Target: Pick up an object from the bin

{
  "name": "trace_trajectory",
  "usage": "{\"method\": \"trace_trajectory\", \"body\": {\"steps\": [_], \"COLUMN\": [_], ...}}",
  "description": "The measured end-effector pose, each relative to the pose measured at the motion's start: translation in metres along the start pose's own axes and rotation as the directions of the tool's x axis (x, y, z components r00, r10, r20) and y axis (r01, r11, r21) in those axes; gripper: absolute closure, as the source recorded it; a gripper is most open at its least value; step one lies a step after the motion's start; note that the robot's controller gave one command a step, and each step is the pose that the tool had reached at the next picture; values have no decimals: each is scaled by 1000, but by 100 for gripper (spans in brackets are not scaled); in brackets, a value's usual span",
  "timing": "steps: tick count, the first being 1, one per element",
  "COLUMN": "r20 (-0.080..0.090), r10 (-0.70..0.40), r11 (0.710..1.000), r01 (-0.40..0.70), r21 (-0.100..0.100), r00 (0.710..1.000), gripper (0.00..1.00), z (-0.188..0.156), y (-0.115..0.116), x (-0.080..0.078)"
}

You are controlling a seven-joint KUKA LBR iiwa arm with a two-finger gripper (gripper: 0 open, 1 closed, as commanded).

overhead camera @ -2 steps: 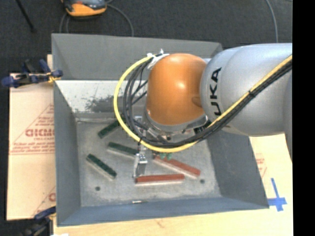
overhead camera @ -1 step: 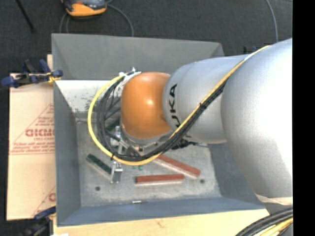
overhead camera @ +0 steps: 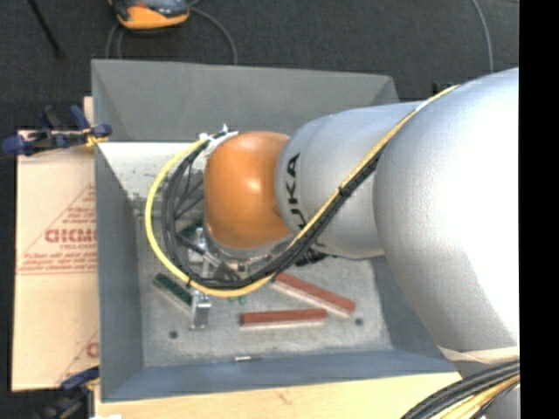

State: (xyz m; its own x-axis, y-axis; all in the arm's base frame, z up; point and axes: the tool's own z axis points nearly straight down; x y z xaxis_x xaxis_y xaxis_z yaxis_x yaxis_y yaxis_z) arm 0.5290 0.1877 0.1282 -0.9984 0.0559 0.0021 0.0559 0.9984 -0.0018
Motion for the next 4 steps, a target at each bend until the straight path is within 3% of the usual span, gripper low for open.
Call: {"method": "trace_trajectory", "body": {"steps": [1, 2, 3, 4], "r20": [5, 6, 8, 8], "r10": [52, 171, 172, 173], "r11": [999, 985, 985, 985], "r01": [-52, -171, -172, -173], "r21": [-5, -6, -10, -10], "r00": [999, 985, 985, 985], "gripper": [0, 0, 100, 100], "z": [17, 56, 53, 53], "y": [36, 22, 25, 25], "x": [-1, -11, -1, -1]}}
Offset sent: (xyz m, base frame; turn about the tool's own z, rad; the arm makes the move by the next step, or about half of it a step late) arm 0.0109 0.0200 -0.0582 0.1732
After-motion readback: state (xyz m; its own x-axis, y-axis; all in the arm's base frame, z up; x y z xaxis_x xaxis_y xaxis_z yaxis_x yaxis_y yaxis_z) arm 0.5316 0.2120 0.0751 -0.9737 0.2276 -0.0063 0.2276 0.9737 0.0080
